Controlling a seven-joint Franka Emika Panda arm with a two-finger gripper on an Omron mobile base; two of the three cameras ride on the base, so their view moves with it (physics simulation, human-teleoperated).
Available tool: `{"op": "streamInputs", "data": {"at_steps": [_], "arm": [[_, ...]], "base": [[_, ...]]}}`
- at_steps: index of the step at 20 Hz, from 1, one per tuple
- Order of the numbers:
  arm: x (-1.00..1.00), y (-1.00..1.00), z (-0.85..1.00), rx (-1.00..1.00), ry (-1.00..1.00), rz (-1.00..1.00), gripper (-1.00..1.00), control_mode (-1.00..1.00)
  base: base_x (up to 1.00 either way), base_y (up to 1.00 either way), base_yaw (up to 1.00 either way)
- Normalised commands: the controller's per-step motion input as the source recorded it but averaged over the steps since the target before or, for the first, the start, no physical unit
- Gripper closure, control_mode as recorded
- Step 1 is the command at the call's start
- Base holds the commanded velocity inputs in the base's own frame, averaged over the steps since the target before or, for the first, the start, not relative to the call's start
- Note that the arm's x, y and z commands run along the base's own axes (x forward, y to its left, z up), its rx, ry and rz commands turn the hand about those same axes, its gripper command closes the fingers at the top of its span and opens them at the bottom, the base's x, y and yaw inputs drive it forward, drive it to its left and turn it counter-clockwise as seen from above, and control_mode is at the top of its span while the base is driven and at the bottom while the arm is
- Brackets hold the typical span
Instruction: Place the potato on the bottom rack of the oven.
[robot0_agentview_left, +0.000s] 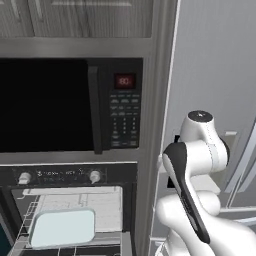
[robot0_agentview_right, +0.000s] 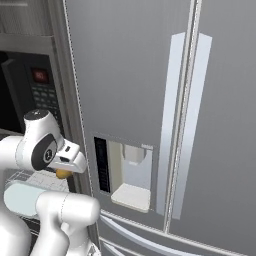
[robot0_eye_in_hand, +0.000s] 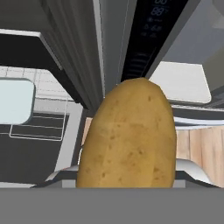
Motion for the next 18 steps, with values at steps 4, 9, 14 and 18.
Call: {"op": "streamInputs", "data": {"at_steps": [4, 9, 14, 18], "arm": [[0.00, 0.00, 0.00, 0.00, 0.00, 0.00, 1.00, 1.00], [0.00, 0.00, 0.00, 0.00, 0.00, 0.00, 1.00, 1.00], [0.00, 0.00, 0.00, 0.00, 0.00, 0.00, 1.00, 1.00], [-0.01, 0.31, -0.01, 0.00, -0.08, 0.00, 1.00, -1.00]], "base": [[0.67, 0.00, -0.07], [0.62, 0.00, 0.00], [0.13, 0.00, 0.00], [0.00, 0.00, 0.00]]}}
